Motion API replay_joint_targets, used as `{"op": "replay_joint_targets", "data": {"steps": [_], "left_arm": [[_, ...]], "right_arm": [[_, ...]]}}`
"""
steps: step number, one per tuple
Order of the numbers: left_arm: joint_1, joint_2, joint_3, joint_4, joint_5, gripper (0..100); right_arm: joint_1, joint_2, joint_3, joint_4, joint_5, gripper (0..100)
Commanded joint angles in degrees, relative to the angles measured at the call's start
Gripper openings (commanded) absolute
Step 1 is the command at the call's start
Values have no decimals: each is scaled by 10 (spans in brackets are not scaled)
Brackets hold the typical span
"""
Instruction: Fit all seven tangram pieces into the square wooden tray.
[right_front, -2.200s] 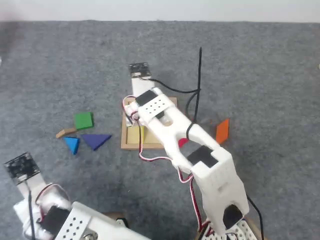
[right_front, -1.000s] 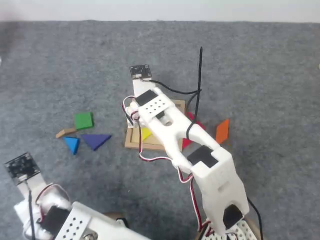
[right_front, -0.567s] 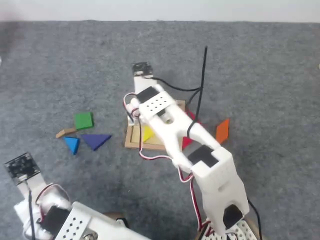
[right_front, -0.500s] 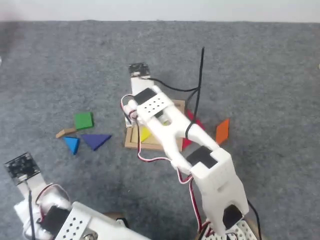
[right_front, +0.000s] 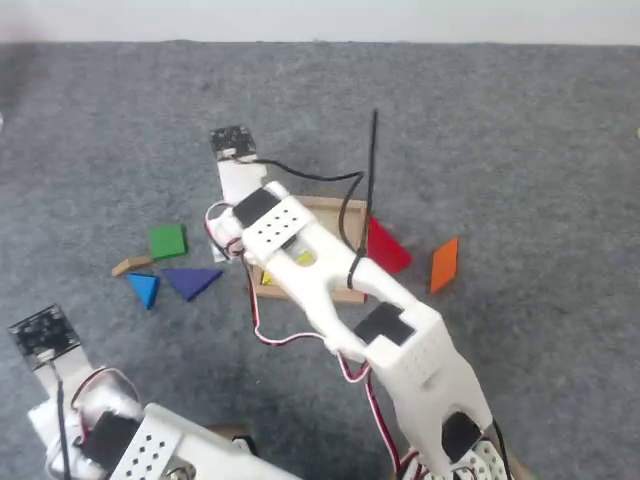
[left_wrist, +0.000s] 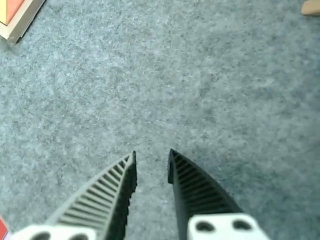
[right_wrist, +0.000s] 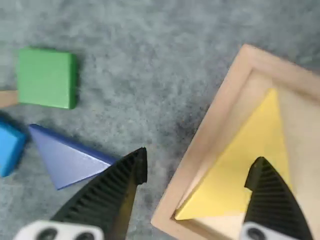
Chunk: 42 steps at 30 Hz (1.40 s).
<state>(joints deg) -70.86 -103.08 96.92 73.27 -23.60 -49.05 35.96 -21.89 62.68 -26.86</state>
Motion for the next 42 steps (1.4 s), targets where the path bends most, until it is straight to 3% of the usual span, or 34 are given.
{"op": "replay_joint_targets", "data": {"steps": [1, 5, 9, 19, 26, 31, 40, 42], "left_arm": [[-4, -9, -5, 3, -7, 100], [-4, -9, -5, 3, -7, 100], [-4, -9, -5, 3, -7, 100], [-4, -9, -5, 3, -7, 100], [-4, -9, -5, 3, -7, 100], [-4, -9, -5, 3, -7, 100], [-3, -9, -5, 3, -7, 100], [-4, -9, -5, 3, -7, 100]], "right_arm": [[-8, 15, -39, 0, 21, 325], [23, 3, -47, 59, 53, 325], [36, 10, -48, 56, 55, 325], [-39, 58, -48, -13, 80, 325], [-63, 65, -74, -5, 79, 325], [-42, 28, -155, 106, 84, 325], [48, -78, -365, 386, 208, 325], [84, -101, -367, 406, 243, 325]]}}
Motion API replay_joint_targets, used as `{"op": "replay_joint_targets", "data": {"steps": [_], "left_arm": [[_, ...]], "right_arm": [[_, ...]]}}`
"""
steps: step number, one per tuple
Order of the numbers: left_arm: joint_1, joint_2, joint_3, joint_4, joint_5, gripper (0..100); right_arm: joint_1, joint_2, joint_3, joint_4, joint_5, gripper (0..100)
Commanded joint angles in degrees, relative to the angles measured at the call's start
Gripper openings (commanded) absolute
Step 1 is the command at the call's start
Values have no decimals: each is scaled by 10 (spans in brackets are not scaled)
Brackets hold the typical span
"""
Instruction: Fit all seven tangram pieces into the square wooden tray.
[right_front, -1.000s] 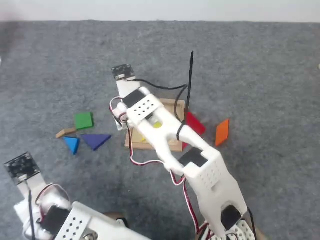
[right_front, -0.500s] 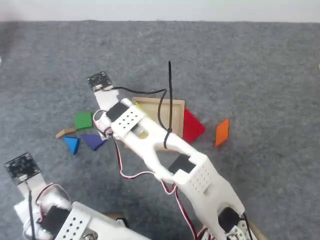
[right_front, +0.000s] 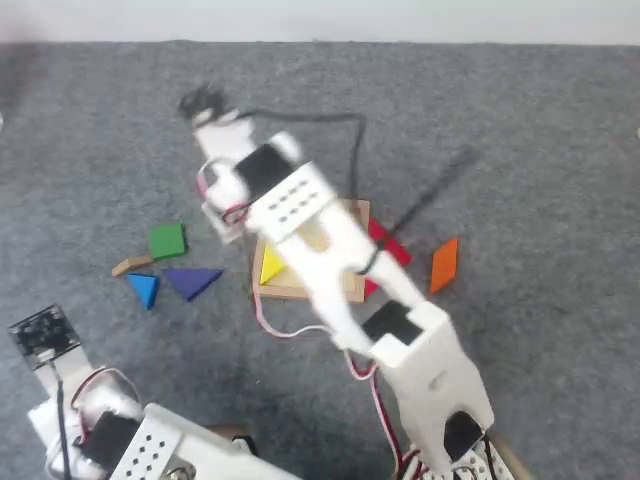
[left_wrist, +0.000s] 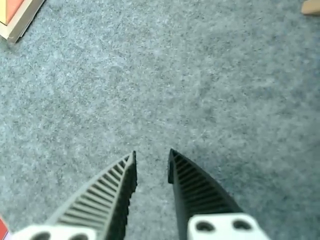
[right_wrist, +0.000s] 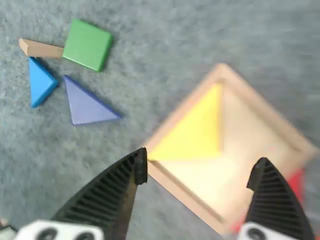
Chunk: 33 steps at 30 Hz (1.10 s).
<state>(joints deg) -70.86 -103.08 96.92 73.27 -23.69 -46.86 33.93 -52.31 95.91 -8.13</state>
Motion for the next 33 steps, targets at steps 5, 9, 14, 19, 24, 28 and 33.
{"op": "replay_joint_targets", "data": {"steps": [5, 9, 14, 19, 24, 28, 33], "left_arm": [[-4, -9, -5, 3, -8, 100], [-3, -9, -5, 3, -9, 100], [-3, -9, -5, 4, -9, 100], [-4, -9, -5, 4, -10, 100], [-4, -9, -5, 4, -10, 100], [-4, -9, -5, 4, -10, 100], [-4, -9, -5, 4, -10, 100]], "right_arm": [[153, -150, 83, 71, 144, 325], [195, -225, 285, 42, 187, 325], [225, -317, 573, -152, 142, 325], [224, -323, 702, -274, 75, 325], [227, -265, 710, -302, 46, 325], [228, -202, 710, -328, 40, 325], [262, -155, 690, -340, 11, 325]]}}
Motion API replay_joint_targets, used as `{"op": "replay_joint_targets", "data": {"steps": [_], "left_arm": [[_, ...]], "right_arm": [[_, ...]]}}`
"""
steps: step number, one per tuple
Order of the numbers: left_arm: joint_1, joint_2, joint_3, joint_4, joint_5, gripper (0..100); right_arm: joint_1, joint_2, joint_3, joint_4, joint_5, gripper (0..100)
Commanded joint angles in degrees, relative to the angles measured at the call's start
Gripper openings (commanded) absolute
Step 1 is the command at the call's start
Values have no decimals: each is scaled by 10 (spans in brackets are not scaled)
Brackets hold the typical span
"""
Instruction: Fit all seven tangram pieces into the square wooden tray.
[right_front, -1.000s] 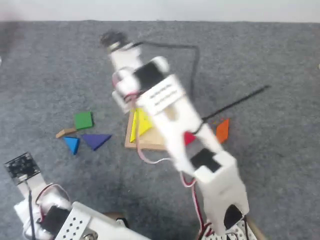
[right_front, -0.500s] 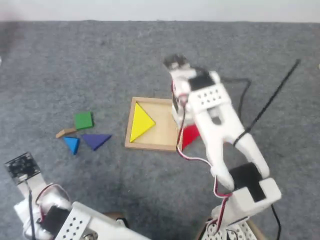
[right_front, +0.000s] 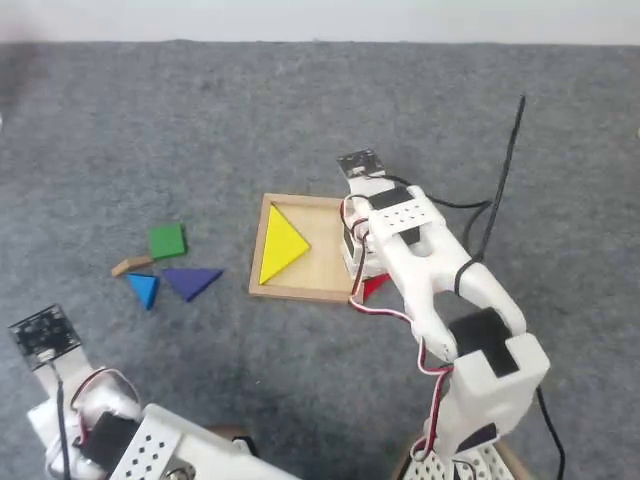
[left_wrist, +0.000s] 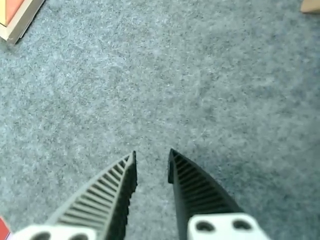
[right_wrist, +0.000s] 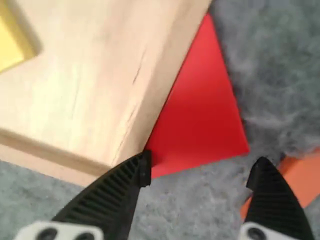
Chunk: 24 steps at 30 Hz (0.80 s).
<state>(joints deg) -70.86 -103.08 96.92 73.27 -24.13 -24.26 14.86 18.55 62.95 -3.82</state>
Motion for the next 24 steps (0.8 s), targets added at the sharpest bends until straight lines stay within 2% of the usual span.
{"op": "replay_joint_targets", "data": {"steps": [1, 6, 11, 18, 24], "left_arm": [[-4, -9, -5, 4, -5, 100], [-4, -9, -5, 4, -5, 100], [-4, -9, -5, 4, -5, 100], [-4, -9, -5, 4, -6, 100], [-4, -9, -5, 4, -6, 100]], "right_arm": [[44, 39, -29, -7, -42, 325], [75, 56, -64, -5, -45, 317], [75, 93, -106, 3, -44, 218], [82, 120, -198, 68, -44, 300], [79, 122, -237, 72, -40, 305]]}}
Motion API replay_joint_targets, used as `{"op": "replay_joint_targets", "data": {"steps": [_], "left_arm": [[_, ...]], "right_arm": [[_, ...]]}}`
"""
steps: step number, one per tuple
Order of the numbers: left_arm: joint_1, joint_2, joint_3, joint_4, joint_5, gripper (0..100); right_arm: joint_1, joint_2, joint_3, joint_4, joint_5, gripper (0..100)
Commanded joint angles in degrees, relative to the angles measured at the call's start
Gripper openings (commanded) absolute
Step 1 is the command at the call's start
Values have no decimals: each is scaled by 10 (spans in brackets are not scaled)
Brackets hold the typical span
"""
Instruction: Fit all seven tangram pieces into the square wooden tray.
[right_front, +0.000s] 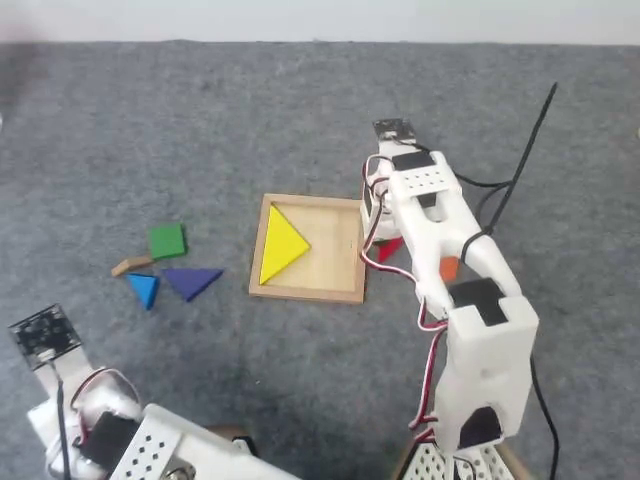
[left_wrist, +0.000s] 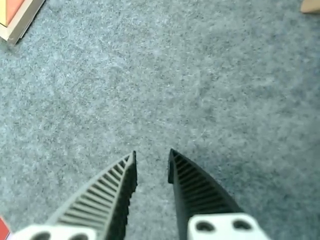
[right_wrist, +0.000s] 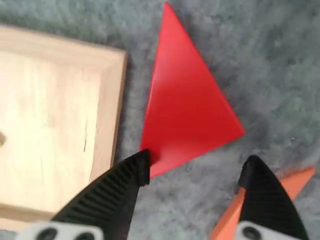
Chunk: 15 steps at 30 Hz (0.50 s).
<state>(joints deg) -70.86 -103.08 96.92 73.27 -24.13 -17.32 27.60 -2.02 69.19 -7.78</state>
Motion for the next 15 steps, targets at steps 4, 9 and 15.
{"op": "replay_joint_targets", "data": {"steps": [4, 9, 15], "left_arm": [[-4, -9, -5, 4, -6, 100], [-4, -9, -5, 4, -6, 100], [-4, -9, -5, 4, -6, 100]], "right_arm": [[5, -12, -36, 8, 16, 306], [-8, -34, -62, 9, 15, 307], [-15, -37, -83, -1, 19, 307]]}}
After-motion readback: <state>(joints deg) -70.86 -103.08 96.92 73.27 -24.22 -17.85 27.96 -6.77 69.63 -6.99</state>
